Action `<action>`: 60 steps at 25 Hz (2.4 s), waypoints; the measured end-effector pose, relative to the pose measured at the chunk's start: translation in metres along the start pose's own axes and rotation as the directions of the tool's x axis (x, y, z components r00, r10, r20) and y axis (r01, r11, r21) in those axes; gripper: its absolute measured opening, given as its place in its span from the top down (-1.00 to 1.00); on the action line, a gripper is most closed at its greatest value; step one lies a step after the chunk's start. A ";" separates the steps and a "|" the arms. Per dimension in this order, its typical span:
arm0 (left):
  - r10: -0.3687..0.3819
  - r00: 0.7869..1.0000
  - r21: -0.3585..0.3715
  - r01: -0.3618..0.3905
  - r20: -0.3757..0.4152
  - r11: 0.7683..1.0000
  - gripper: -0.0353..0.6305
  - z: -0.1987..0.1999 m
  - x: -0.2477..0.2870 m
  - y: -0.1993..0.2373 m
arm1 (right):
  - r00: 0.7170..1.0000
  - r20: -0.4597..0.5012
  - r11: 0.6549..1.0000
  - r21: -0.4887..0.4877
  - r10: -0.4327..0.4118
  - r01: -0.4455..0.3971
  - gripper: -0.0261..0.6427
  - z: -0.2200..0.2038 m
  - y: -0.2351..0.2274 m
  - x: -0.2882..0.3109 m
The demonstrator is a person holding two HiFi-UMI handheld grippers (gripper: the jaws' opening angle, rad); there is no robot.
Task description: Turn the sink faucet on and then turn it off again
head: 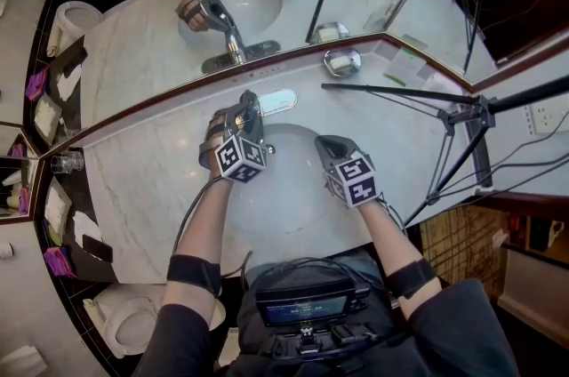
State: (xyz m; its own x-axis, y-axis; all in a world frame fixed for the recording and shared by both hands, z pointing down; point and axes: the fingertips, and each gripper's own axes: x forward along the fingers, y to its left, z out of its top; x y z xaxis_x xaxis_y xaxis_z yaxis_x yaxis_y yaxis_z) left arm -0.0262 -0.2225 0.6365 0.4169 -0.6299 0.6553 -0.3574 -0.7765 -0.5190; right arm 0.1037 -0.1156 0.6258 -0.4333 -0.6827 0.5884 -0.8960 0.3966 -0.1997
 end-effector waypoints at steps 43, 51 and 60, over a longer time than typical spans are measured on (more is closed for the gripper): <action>0.032 0.998 -0.231 -0.019 0.052 0.973 0.88 -0.003 -0.091 -0.016 | 0.998 0.049 0.999 -0.036 0.035 -0.034 0.86 0.020 0.029 -0.011; 0.080 0.989 -0.670 0.025 0.125 0.742 0.88 -0.021 -0.143 -0.006 | 0.997 0.066 0.997 -0.061 0.052 -0.048 0.86 0.027 0.040 -0.012; 0.135 0.984 -0.798 0.013 0.118 0.602 0.89 -0.055 -0.165 -0.015 | 0.997 0.059 0.997 -0.071 0.044 -0.040 0.86 0.022 0.043 -0.020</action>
State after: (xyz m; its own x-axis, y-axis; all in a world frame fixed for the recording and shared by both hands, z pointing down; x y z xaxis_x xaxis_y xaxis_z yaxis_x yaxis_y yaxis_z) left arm -0.1354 -0.1056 0.5660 0.4602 -0.7268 0.5098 -0.8771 -0.4612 0.1342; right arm 0.0720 -0.0989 0.5881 -0.4770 -0.6996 0.5320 -0.8690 0.4658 -0.1667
